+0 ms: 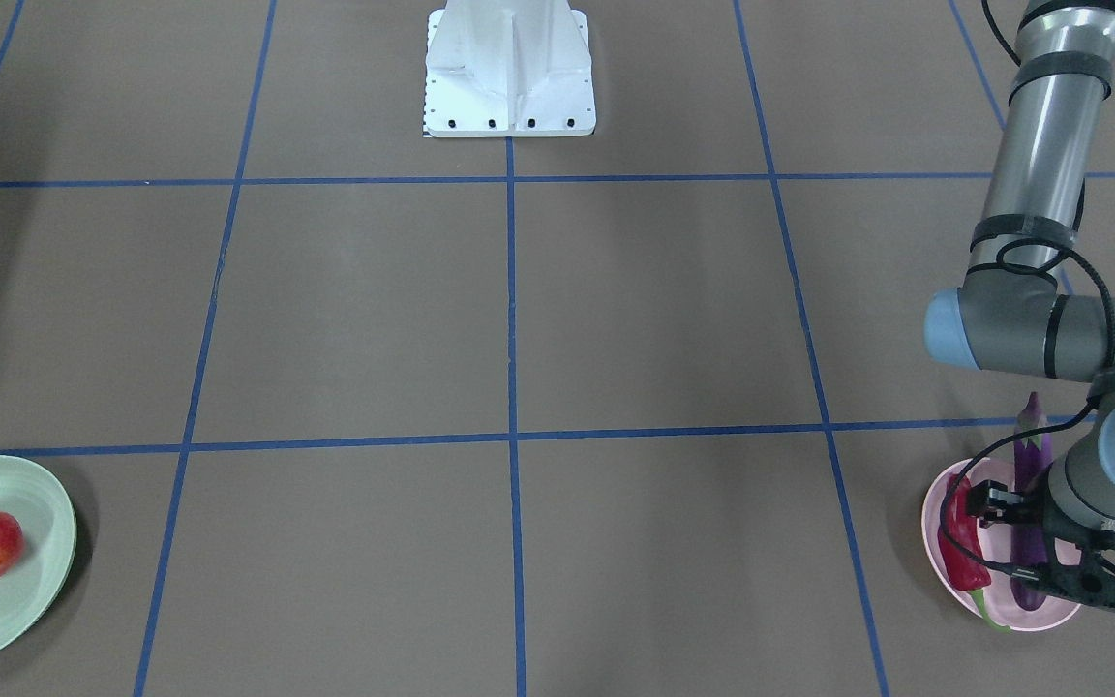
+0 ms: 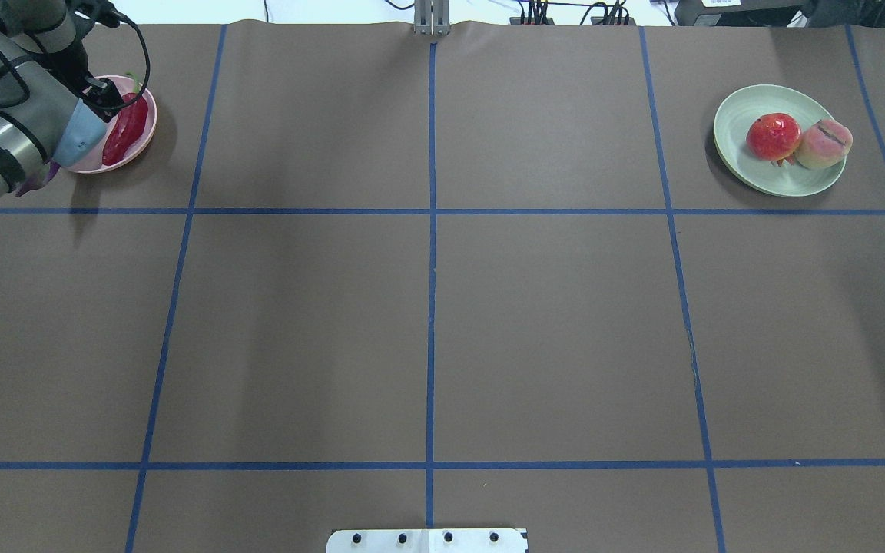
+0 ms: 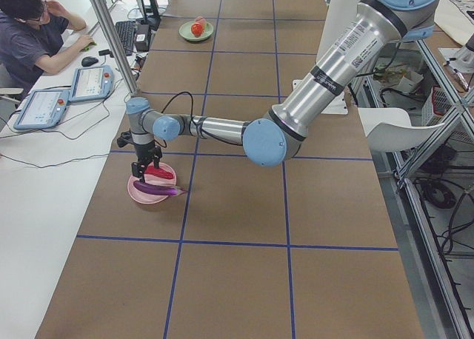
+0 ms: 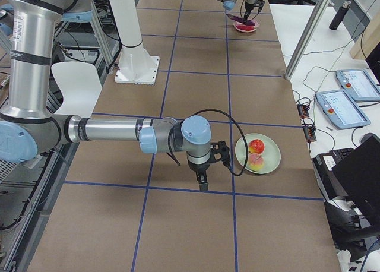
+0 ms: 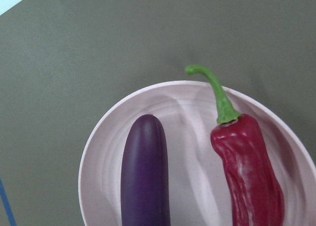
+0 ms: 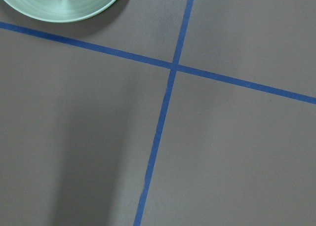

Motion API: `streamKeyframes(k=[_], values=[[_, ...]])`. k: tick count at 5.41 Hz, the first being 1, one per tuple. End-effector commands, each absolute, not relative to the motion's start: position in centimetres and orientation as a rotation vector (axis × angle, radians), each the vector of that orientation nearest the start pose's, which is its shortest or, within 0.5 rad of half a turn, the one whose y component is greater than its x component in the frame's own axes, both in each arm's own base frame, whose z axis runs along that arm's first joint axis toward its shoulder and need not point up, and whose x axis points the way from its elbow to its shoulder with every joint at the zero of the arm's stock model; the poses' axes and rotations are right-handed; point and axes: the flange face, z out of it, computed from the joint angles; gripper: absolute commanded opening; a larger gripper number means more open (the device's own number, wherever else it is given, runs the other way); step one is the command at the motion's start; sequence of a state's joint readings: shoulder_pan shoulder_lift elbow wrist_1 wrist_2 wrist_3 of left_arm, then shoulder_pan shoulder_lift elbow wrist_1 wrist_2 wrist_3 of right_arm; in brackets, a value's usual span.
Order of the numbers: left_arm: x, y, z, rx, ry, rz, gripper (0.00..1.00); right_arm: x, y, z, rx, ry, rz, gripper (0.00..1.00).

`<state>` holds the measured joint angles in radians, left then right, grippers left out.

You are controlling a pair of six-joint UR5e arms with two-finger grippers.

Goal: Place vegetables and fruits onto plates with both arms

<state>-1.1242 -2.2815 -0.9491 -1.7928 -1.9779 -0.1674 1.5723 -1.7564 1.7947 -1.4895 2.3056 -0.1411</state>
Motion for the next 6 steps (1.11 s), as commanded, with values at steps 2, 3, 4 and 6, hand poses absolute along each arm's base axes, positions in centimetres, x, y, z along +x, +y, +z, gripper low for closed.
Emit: streamKeyframes(k=[2, 3, 4, 6], values=[[19.0, -72.1, 48.4, 0.219, 0.687, 0.29, 1.0, 6.7, -42.1, 62.6, 0.166, -0.725, -0.176, 1.0], [13.1, -67.0, 50.2, 0.24, 0.741, 0.252, 1.0, 6.7, -42.0, 62.7, 0.165, -0.725, -0.176, 1.0], [8.2, -62.0, 51.0, 0.254, 0.75, 0.207, 1.0, 6.7, -42.0, 62.7, 0.165, -0.725, -0.177, 1.0], [-1.5, -50.2, 57.7, 0.219, 0.702, 0.24, 1.0, 6.8, -42.0, 62.8, 0.163, -0.725, -0.174, 1.0]])
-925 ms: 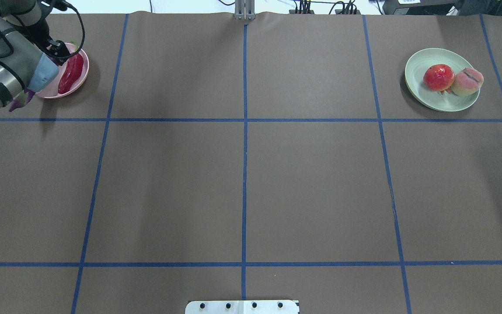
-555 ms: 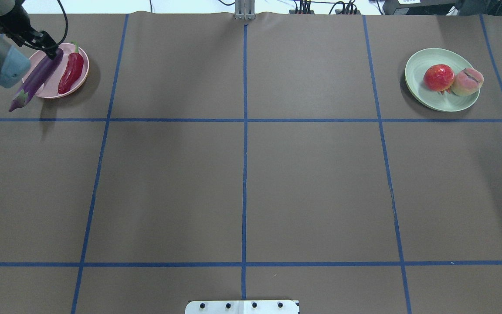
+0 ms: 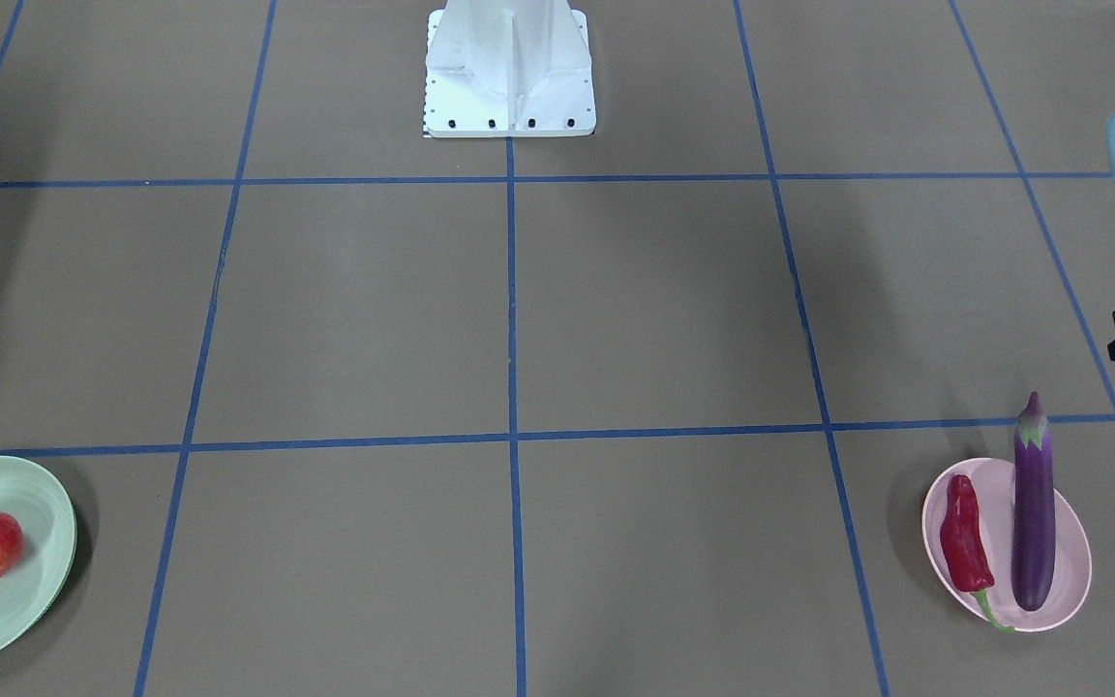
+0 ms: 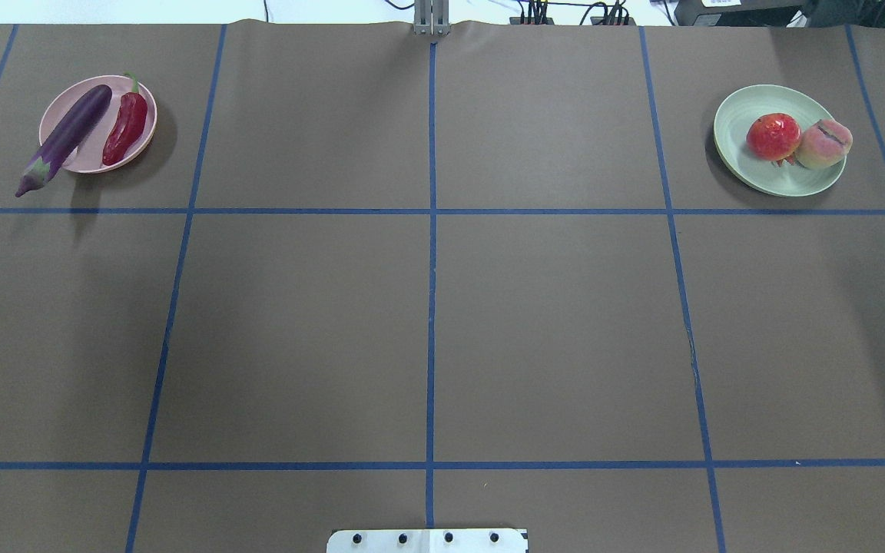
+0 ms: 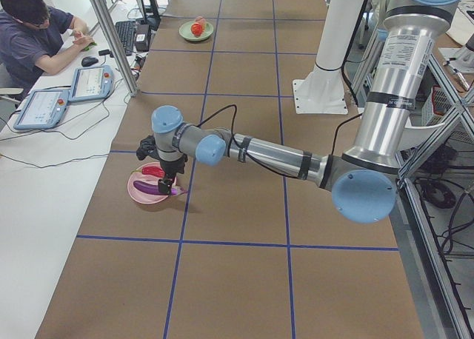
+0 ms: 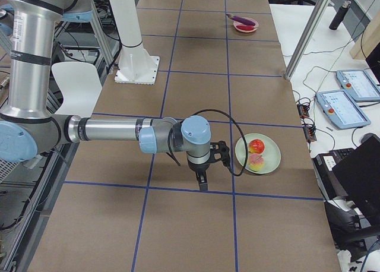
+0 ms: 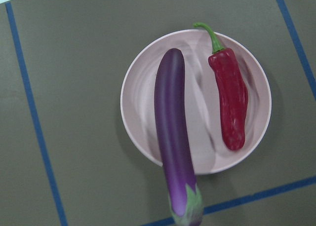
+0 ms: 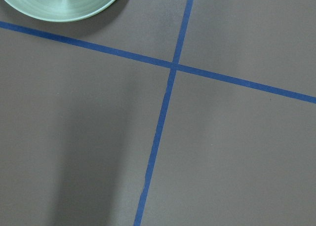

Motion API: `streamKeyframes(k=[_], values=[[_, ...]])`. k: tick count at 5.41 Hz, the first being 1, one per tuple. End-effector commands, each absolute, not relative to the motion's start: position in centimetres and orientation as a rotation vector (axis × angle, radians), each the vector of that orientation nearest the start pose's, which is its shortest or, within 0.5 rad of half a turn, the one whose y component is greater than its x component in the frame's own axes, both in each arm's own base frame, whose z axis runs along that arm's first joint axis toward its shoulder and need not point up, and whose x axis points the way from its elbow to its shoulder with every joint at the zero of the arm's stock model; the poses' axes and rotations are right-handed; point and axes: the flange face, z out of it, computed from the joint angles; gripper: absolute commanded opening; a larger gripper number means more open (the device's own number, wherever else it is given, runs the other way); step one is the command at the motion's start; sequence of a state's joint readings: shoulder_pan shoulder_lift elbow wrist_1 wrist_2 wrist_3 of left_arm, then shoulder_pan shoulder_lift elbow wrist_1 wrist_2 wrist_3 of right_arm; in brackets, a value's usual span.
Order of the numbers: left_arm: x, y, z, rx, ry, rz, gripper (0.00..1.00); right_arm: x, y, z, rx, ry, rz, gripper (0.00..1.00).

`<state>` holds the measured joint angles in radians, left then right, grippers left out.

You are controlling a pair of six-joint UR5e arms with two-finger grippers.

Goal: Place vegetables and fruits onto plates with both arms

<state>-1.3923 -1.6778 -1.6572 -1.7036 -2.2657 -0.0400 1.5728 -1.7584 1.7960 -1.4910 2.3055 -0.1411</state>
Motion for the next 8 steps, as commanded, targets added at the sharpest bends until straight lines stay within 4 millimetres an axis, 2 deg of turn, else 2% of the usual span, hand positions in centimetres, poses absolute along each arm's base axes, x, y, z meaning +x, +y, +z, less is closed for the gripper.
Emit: streamKeyframes(k=[1, 2, 3, 4, 6, 7, 8], values=[[-3.9, -44.1, 61.4, 0.136, 0.698, 0.172, 1.0, 6.7, -41.8, 62.8, 0.162, -0.731, -0.174, 1.0], [-6.1, -39.7, 64.3, 0.115, 0.736, 0.114, 1.0, 6.7, -41.8, 62.8, 0.162, -0.737, -0.174, 1.0], [-6.8, -40.0, 63.6, 0.148, 0.862, 0.079, 1.0, 6.7, -41.8, 62.8, 0.161, -0.739, -0.173, 1.0], [-7.3, -38.9, 64.0, 0.148, 0.866, 0.068, 1.0, 6.7, -41.8, 62.9, 0.159, -0.739, -0.173, 1.0], [-7.4, -39.0, 63.4, 0.189, 0.858, 0.09, 1.0, 6.7, -41.5, 63.1, 0.158, -0.739, -0.172, 1.0], [-7.5, -39.0, 63.9, 0.194, 0.84, 0.09, 1.0, 6.7, -41.5, 63.0, 0.158, -0.739, -0.172, 1.0], [-7.7, -39.4, 63.0, 0.208, 0.848, 0.088, 1.0, 6.7, -41.7, 63.0, 0.159, -0.739, -0.173, 1.0]])
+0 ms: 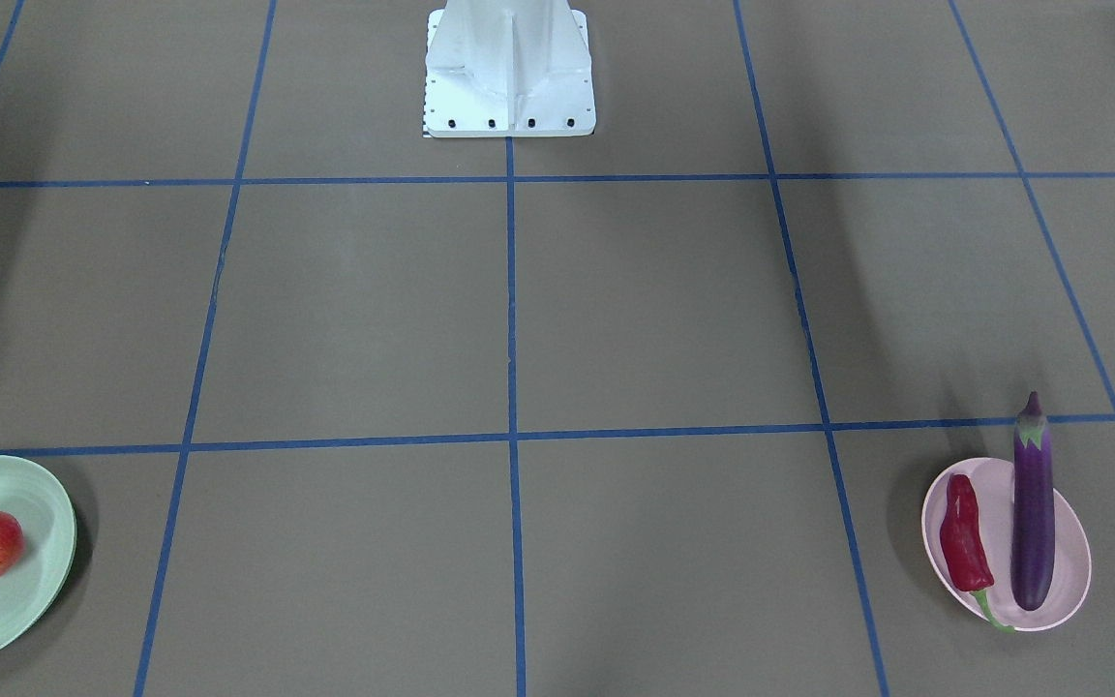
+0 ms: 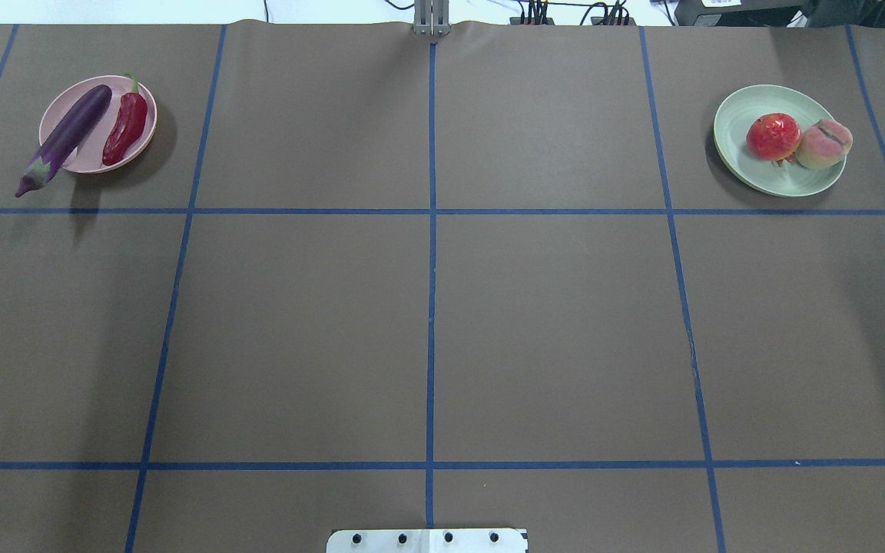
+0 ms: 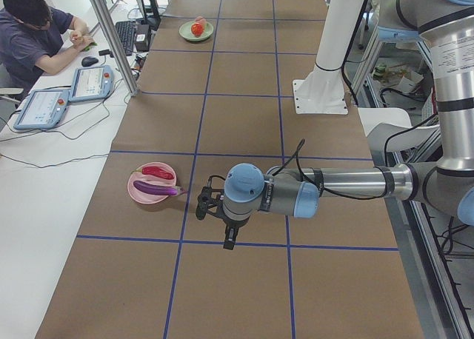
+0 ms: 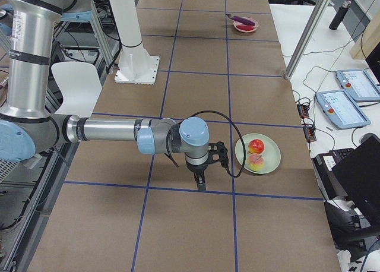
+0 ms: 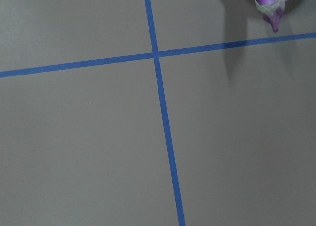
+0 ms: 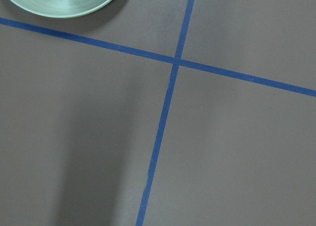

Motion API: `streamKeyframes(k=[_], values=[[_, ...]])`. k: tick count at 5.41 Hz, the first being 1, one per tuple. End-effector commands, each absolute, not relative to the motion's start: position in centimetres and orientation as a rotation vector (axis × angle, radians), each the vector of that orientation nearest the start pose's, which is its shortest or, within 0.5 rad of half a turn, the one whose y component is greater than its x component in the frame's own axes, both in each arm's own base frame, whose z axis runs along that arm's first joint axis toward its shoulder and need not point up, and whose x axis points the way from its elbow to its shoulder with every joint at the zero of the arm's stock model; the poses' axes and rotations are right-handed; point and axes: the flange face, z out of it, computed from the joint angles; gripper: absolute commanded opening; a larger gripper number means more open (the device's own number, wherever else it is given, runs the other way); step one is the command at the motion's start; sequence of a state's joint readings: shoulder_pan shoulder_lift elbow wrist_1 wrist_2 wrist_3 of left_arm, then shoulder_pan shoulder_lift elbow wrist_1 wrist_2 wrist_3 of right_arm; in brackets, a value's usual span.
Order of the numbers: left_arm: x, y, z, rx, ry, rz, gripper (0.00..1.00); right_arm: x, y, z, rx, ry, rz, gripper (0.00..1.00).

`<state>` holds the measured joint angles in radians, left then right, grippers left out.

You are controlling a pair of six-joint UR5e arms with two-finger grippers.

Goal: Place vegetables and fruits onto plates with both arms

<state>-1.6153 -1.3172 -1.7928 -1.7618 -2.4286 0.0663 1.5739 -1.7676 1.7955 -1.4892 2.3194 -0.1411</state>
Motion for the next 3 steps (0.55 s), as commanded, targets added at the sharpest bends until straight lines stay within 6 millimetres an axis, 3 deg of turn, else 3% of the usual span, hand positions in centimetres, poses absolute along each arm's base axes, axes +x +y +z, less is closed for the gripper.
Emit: streamKeyframes(k=[1, 3], values=[[-7.93, -39.14, 62.07, 0.228, 0.849, 0.094, 1.0, 6.68, -41.67, 62.96, 0.159, -0.739, -0.173, 1.0], [-8.1, -38.7, 61.93, 0.23, 0.838, 0.086, 1.0, 6.68, -41.62, 62.99, 0.16, -0.739, -0.173, 1.0]])
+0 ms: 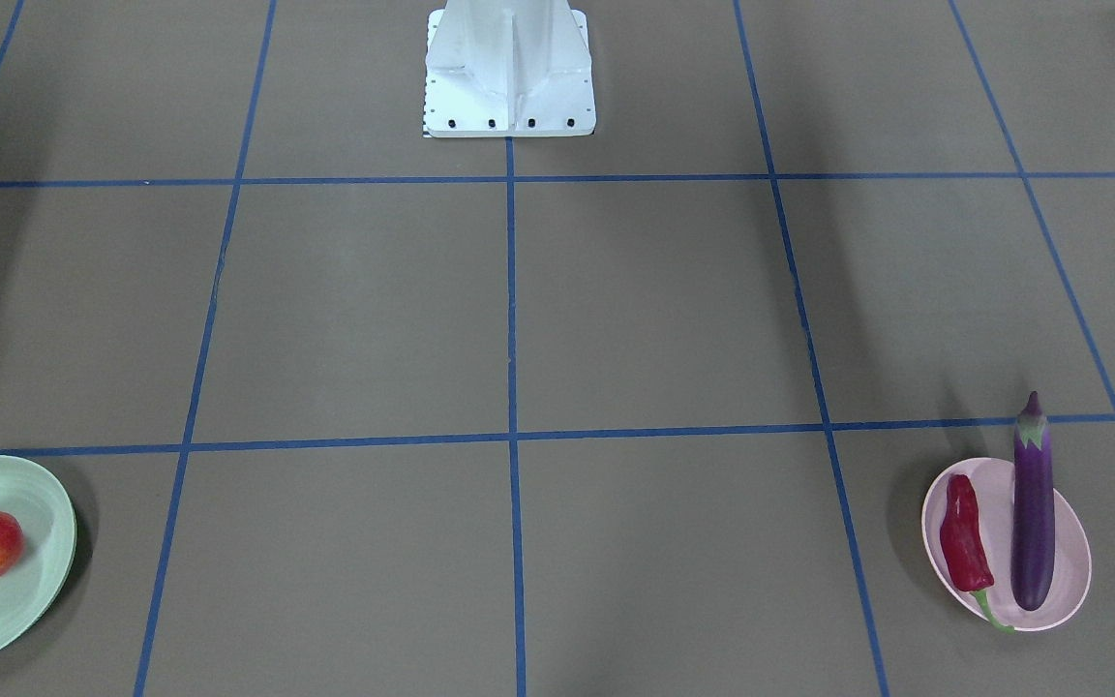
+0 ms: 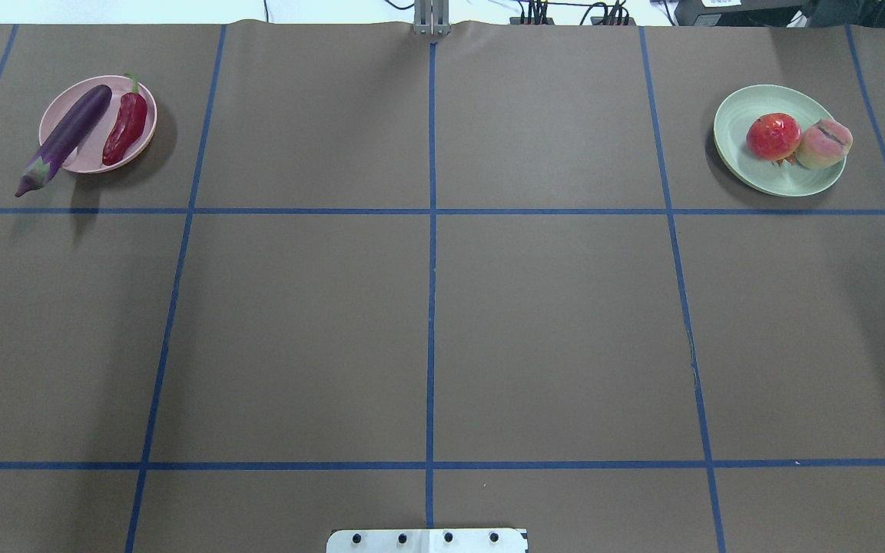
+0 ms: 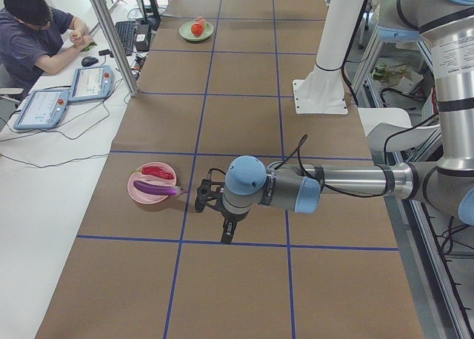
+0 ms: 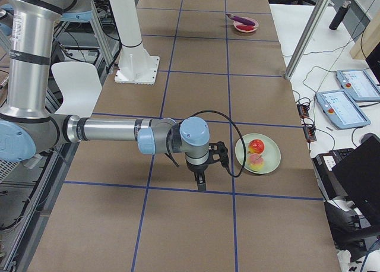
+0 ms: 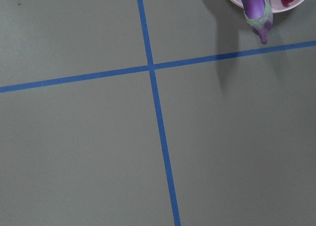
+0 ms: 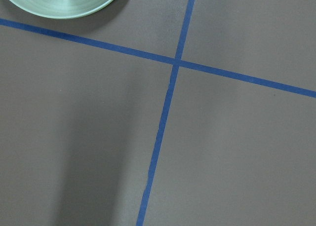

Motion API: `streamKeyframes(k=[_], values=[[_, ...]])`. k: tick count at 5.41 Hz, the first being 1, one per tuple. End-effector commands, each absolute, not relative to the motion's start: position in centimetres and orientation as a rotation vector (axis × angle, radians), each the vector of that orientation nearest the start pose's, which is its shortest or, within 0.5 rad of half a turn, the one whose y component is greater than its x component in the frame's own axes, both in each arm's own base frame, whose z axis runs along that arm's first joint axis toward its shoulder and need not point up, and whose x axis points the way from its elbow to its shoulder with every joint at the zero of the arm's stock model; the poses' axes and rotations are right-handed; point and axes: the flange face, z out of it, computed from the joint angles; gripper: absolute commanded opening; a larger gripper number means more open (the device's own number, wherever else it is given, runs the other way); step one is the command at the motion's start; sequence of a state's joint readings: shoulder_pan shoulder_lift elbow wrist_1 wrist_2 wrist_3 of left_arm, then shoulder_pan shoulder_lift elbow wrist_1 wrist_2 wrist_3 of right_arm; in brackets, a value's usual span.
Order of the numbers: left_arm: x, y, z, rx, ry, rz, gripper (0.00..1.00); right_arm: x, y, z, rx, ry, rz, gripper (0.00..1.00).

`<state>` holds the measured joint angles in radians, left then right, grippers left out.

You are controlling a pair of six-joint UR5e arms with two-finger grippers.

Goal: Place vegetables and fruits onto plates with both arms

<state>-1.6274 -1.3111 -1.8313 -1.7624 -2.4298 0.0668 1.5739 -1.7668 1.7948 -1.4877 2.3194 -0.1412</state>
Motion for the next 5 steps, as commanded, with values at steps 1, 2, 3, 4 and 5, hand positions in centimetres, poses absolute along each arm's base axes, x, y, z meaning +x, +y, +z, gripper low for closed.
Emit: streamKeyframes(k=[1, 2, 3, 4, 5], values=[[-8.15, -38.57, 61.82, 0.23, 0.838, 0.08, 1.0, 6.68, -41.53, 63.08, 0.155, -0.74, -0.169, 1.0], [-8.2, -38.41, 61.94, 0.228, 0.838, 0.079, 1.0, 6.67, -41.54, 63.1, 0.151, -0.742, -0.151, 1.0], [-8.26, -38.41, 61.79, 0.231, 0.838, 0.077, 1.0, 6.67, -41.44, 63.1, 0.154, -0.742, -0.154, 1.0], [-8.38, -38.38, 61.86, 0.231, 0.837, 0.074, 1.0, 6.67, -41.44, 63.1, 0.154, -0.742, -0.154, 1.0], [-8.49, -38.36, 61.86, 0.232, 0.837, 0.071, 1.0, 6.67, -41.43, 63.12, 0.153, -0.742, -0.153, 1.0]])
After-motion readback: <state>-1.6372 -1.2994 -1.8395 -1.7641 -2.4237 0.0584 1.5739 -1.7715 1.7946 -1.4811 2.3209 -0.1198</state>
